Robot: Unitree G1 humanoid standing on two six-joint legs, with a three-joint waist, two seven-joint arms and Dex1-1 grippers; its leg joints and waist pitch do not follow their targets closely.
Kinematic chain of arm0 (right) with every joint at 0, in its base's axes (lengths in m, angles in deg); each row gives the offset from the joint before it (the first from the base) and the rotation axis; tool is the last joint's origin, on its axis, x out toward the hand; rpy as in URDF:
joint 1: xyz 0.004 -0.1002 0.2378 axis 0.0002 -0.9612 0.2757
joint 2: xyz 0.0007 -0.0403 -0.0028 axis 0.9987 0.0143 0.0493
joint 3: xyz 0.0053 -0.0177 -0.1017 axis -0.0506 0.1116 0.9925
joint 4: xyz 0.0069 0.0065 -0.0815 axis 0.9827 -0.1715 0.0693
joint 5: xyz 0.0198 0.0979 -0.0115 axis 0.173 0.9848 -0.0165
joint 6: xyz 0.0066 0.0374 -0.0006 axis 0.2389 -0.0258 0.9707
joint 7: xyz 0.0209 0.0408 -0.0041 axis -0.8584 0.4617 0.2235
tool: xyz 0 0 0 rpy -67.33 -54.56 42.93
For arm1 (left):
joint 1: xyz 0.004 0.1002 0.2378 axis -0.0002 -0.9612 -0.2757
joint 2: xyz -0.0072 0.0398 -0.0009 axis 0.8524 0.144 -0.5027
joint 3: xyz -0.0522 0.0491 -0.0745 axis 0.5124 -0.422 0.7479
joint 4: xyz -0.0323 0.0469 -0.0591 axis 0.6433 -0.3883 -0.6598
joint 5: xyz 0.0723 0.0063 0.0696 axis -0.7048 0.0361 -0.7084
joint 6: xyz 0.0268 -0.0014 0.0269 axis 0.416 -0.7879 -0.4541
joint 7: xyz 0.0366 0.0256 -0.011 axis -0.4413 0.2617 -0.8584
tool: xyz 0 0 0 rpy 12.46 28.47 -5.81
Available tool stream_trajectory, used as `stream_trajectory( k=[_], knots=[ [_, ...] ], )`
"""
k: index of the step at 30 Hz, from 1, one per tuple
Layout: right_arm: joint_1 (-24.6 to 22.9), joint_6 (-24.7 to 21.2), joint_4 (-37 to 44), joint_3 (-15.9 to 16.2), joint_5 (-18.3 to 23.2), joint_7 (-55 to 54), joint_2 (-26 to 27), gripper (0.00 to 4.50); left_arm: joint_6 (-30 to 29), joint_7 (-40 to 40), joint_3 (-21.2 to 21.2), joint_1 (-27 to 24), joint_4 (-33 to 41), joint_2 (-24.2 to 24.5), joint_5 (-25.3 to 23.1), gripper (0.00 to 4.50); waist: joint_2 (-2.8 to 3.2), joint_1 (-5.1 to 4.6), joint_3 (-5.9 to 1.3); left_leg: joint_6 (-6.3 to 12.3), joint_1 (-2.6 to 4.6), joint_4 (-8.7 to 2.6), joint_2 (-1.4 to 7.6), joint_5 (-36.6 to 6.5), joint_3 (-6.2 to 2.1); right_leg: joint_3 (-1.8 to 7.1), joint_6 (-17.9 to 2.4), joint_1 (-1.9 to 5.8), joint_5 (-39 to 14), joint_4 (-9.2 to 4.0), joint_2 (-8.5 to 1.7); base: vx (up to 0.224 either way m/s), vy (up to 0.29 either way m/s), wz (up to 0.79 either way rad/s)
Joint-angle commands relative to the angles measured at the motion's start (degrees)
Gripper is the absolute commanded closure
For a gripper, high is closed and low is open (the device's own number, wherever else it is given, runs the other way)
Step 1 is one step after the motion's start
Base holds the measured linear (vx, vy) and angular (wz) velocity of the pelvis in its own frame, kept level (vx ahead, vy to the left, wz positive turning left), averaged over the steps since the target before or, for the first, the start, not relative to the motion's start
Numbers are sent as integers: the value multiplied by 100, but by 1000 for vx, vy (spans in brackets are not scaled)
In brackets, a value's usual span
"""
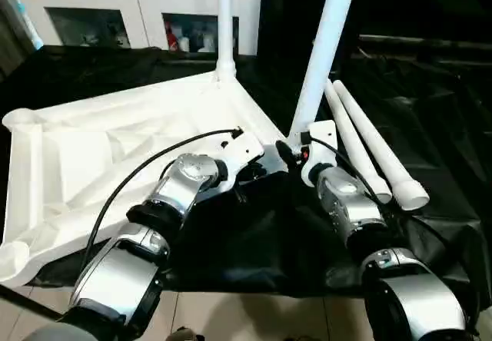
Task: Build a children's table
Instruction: Rotate leg to tighten
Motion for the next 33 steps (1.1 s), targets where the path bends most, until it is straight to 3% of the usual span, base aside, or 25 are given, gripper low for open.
stream_trajectory(
  k=[1,3,7,12,14,18,25,33],
  knots=[
    [-109,-38,-153,208,-4,439,341,102,260,-210,243,95,65,-7,130,450,-9,-23,-432,138,72,-391,75,-1434,-53,168,-1203,274,-1079,-423,-237,0,0,0],
    [-89,137,-167,272,-118,516,223,94,433,40,218,24,100,93,175,450,-38,-44,-417,135,47,-412,76,-1520,-69,155,-1146,282,-1366,-445,-250,0,0,0],
    [-205,258,85,334,-31,1377,-135,94,634,854,109,-300,482,411,281,450,-30,-95,-421,185,42,-402,89,-1537,-73,157,-1182,294,-1389,-446,-260,0,0,0],
    [-541,171,845,638,42,2965,-887,94,696,2099,-74,-773,1118,1006,495,450,-18,-79,-447,429,30,-370,125,-1084,-53,146,-1443,315,-576,-345,-225,0,0,0],
    [-579,179,926,673,49,3156,-980,94,724,2255,-80,-820,1179,1071,540,450,7,-53,-440,468,47,-355,142,-1092,-24,146,-1527,280,-400,-318,-205,0,0,0],
    [-727,35,1341,777,151,4082,-1424,94,536,2991,-76,-1038,1613,1398,789,450,-1,-1,-437,439,48,-350,153,-1150,-18,150,-1564,270,-490,-312,-223,0,0,0],
    [-761,-85,1506,840,185,4425,-1612,110,436,3205,-18,-1039,1743,1541,848,450,-3,35,-423,225,54,-378,148,-1329,-30,160,-1411,253,-943,-350,-236,0,0,0],
    [-944,-309,1729,841,241,4409,-1458,165,398,3076,32,-1041,1779,1498,858,450,-6,37,-455,365,31,-337,133,-943,-23,152,-1491,271,-385,-290,-223,0,0,0]
  ],
)
